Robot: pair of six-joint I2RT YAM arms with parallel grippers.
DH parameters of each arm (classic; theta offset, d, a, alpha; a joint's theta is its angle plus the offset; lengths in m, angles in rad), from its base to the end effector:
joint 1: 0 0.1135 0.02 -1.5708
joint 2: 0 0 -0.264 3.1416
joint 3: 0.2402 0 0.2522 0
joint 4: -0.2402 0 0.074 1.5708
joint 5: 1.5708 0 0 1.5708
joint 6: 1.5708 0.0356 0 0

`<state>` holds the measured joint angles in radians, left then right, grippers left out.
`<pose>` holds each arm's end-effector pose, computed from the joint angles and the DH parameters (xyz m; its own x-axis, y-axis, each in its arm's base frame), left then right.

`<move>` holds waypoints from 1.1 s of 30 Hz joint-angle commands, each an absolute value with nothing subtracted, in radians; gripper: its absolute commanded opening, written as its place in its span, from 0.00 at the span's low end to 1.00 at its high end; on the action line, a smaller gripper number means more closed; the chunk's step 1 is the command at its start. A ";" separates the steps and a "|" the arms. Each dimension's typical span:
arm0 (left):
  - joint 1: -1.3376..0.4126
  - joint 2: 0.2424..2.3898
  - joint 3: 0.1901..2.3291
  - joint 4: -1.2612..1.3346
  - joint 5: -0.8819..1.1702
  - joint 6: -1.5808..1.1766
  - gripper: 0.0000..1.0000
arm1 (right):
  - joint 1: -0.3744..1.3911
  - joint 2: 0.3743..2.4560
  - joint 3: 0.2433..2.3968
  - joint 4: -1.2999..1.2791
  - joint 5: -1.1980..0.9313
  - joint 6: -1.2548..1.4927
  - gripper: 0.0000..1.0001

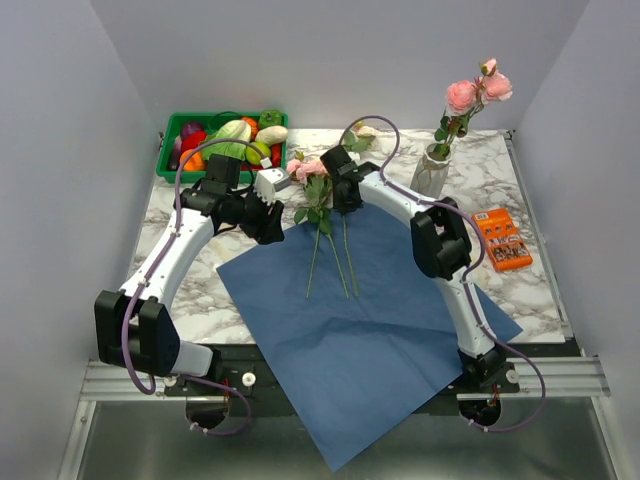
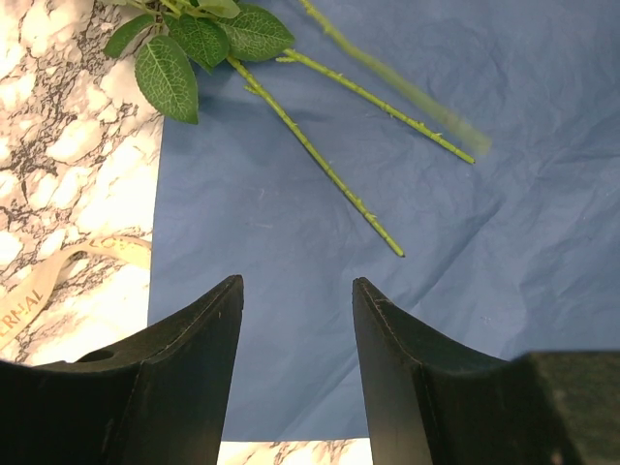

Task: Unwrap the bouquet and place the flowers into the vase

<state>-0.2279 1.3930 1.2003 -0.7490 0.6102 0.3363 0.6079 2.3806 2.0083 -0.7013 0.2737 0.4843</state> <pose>0.2739 -0.0845 0.3019 -0.5740 0.4108 -0.7084 0.7448 0.6214 -0.2432 0.4264 0.2850 0.1672 -0.8452 -0.0420 -0.5327 -0.0571 0.9983 0.0118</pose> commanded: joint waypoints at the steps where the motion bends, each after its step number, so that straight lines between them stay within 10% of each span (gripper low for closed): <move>1: -0.219 1.365 1.230 -0.767 0.618 0.351 0.58 | 0.607 2.378 2.000 -0.724 0.238 0.511 0.01; 16: -0.219 1.348 1.224 -0.767 0.623 0.342 0.58 | 0.612 1.832 1.816 -0.430 0.386 0.320 0.01; 33: -0.219 1.358 1.221 -0.742 0.643 0.324 0.58 | 0.568 1.448 1.454 0.777 0.479 -0.483 0.01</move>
<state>-0.2237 1.3666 1.2034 -0.7494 0.6128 0.3321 0.5915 1.4139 1.5227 0.4904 0.4210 -0.2821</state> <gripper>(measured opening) 0.582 0.015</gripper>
